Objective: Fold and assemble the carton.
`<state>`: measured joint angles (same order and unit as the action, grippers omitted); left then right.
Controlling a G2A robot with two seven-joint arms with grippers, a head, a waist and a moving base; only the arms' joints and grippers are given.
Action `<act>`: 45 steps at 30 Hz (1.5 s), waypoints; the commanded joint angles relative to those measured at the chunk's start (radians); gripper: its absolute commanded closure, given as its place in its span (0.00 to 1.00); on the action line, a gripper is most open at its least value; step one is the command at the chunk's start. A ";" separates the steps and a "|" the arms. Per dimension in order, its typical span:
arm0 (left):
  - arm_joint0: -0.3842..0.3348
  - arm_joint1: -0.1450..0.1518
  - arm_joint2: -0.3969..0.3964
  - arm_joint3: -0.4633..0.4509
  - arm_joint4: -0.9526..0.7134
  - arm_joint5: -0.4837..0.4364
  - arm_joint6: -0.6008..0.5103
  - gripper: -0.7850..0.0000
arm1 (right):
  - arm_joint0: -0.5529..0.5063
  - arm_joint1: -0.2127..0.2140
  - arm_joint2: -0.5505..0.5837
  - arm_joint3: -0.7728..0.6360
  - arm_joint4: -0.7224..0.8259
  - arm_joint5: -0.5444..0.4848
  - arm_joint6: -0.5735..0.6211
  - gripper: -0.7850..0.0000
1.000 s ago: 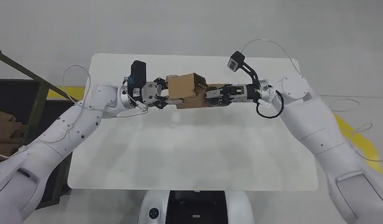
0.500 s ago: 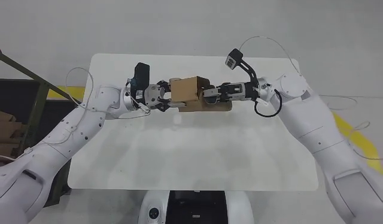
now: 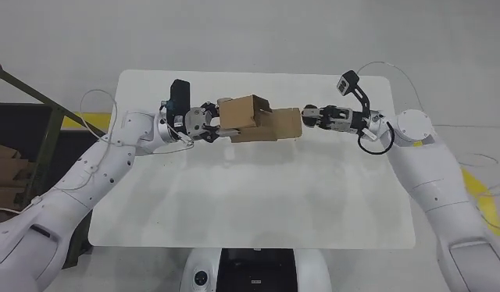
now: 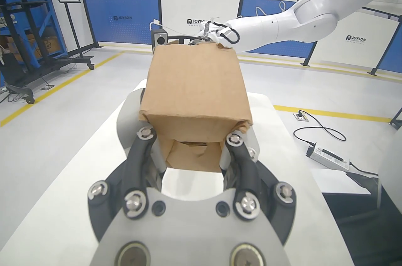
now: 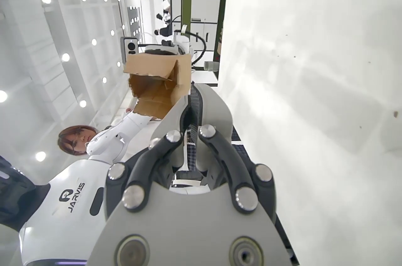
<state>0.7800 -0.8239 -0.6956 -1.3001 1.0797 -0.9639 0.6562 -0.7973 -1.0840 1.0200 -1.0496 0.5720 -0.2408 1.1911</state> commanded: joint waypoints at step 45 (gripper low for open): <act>0.058 -0.077 -0.108 0.011 0.104 0.014 -0.052 0.63 | 0.013 -0.028 -0.058 -0.200 -0.029 0.066 0.086 1.00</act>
<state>0.8367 -0.8995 -0.8026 -1.2889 1.1851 -0.9427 0.6041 -0.7896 -1.1103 0.9646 -1.2539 0.5429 -0.1742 1.2768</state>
